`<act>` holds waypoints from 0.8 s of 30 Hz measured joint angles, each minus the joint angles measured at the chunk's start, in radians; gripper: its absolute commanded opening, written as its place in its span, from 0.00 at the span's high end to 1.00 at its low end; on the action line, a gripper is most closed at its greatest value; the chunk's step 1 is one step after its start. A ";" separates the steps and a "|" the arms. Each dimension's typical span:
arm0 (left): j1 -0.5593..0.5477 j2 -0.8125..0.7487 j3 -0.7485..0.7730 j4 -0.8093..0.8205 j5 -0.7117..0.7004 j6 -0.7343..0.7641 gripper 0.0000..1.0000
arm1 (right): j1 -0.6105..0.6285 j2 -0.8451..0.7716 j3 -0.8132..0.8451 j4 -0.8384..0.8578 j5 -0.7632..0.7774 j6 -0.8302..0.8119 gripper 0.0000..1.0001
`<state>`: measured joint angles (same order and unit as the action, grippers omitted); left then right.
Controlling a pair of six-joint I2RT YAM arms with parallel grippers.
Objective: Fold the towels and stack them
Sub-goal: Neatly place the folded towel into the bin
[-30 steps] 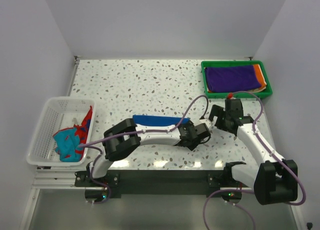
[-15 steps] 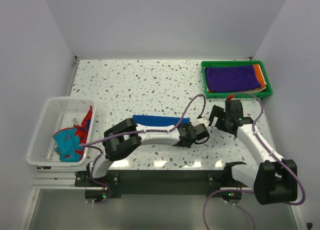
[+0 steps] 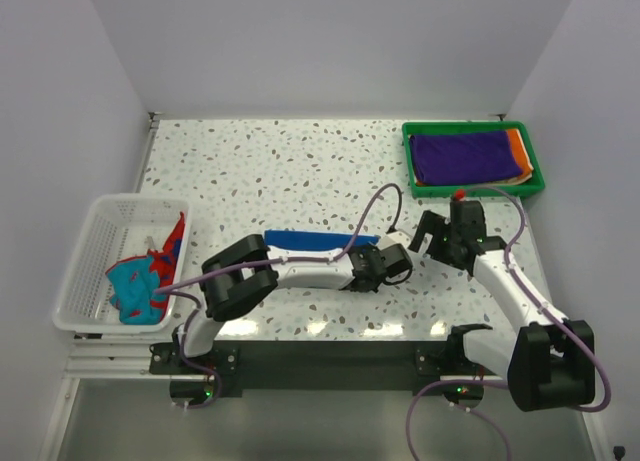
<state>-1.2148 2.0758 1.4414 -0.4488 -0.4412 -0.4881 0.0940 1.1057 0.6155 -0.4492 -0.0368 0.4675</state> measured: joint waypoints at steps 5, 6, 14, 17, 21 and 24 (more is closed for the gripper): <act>0.019 -0.042 -0.063 0.065 0.034 0.001 1.00 | 0.000 0.016 -0.031 0.046 -0.079 0.051 0.01; 0.026 -0.055 -0.080 0.080 0.048 0.001 1.00 | 0.000 0.025 -0.037 0.059 -0.096 0.064 0.01; 0.089 -0.140 -0.178 0.096 0.131 0.002 1.00 | 0.004 0.097 -0.085 0.184 -0.251 0.190 0.02; 0.102 -0.172 -0.196 0.095 0.150 0.002 1.00 | 0.027 0.124 -0.105 0.246 -0.294 0.250 0.01; 0.111 -0.206 -0.196 0.096 0.159 0.002 1.00 | 0.107 0.183 -0.111 0.349 -0.329 0.346 0.01; 0.115 -0.224 -0.196 0.098 0.164 0.002 1.00 | 0.169 0.241 -0.110 0.446 -0.352 0.419 0.02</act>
<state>-1.0996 1.8515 1.2449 -0.3511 -0.2768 -0.4866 0.2634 1.3464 0.5056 -0.0036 -0.3885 0.8864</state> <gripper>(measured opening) 0.056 0.986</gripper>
